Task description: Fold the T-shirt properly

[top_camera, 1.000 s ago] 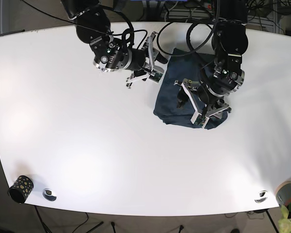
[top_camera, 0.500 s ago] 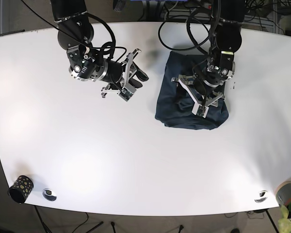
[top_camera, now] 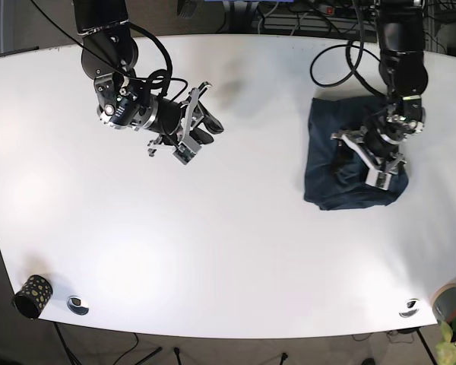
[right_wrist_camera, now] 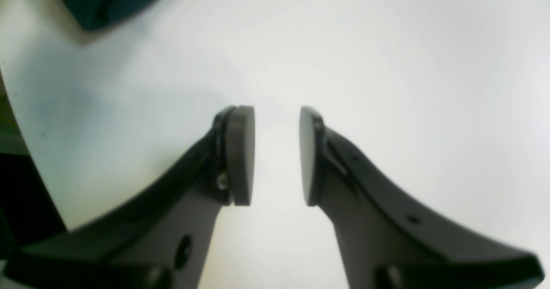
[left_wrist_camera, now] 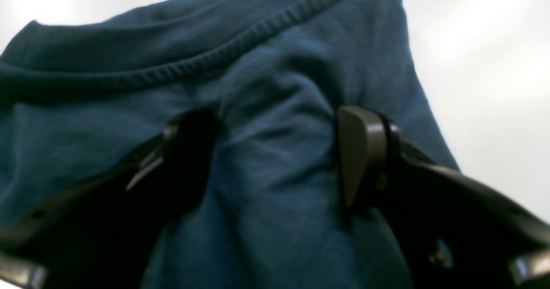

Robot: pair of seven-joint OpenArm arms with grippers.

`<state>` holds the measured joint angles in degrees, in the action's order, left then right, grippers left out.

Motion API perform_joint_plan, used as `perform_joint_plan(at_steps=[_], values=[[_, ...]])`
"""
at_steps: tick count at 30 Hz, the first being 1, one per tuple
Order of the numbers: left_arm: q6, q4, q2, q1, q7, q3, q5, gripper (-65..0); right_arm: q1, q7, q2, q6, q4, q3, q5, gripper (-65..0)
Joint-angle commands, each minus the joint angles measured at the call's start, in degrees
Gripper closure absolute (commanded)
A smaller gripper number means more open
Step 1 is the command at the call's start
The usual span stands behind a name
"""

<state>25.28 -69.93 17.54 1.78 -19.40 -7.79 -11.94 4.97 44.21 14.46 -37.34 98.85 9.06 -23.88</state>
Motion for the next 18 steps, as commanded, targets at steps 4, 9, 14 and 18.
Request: perform_joint_plan(at_steps=[4, 9, 14, 18], values=[[0.5, 9.1, 9.5, -0.9, -10.1, -0.8, 6.6, -41.1, -0.4, -1.3, 0.3, -0.06, 4.1, -0.2, -1.2, -16.0], [3.2, 14.7, 15.9, -1.9, -3.6, -0.8, 6.6, -41.4, 0.0, -1.3, 0.3, -0.06, 4.8, -0.2, -1.2, -16.0], [7.1, 23.5, 23.5, -5.3, 0.9, -0.8, 6.6, -41.4, 0.3, -1.3, 0.4, -0.06, 5.9, -0.1, -1.2, -16.0], [9.2, 29.0, 28.5, -8.3, 3.8, -0.7, 6.7, -41.4, 1.0, -1.3, 0.8, -0.06, 6.3, -0.1, -1.2, -16.0]])
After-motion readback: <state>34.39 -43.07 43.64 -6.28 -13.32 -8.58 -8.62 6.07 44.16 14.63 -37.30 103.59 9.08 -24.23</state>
